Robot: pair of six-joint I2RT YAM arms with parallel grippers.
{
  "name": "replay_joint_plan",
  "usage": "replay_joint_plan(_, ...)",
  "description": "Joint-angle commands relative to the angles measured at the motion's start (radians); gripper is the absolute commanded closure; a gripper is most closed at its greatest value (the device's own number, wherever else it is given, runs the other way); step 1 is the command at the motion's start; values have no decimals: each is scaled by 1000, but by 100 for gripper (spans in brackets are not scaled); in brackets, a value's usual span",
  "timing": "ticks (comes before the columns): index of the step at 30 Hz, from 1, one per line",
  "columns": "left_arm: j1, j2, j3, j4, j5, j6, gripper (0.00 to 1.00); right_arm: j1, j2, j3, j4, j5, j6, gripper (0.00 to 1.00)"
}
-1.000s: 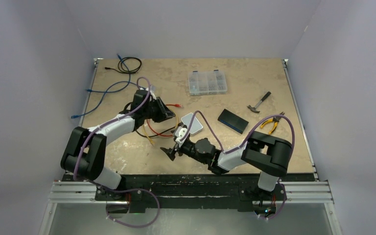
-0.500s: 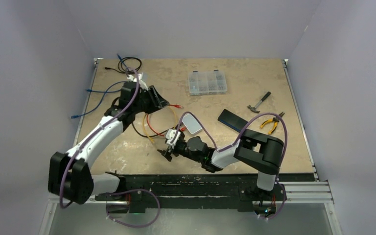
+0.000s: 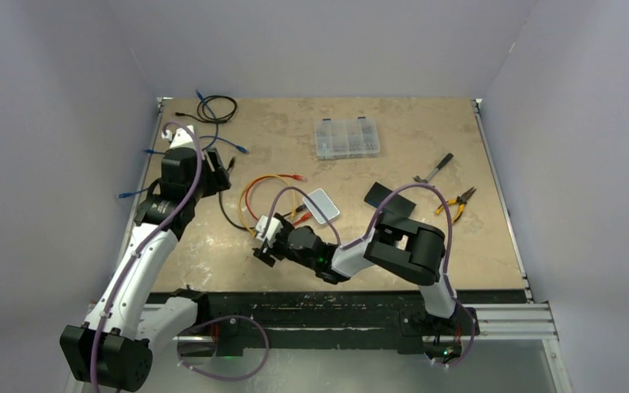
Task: Insert the plug into the switch port
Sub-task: Pick up the connector from the center of the board.
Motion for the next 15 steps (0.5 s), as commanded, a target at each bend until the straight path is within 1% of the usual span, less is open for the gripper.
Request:
replay_joint_plan(1, 5, -33, -48, -29, -144, 79, 36, 10, 28, 60, -10, 57, -15, 25)
replay_joint_plan(4, 5, -36, -52, -32, -155, 84, 36, 11, 54, 82, -15, 73, -20, 30)
replay_joint_plan(10, 6, -36, -57, -32, -151, 86, 36, 11, 84, 114, -22, 85, -31, 35)
replay_joint_plan(15, 10, -36, -60, -31, -146, 87, 36, 11, 90, 113, -9, 99, -33, 45)
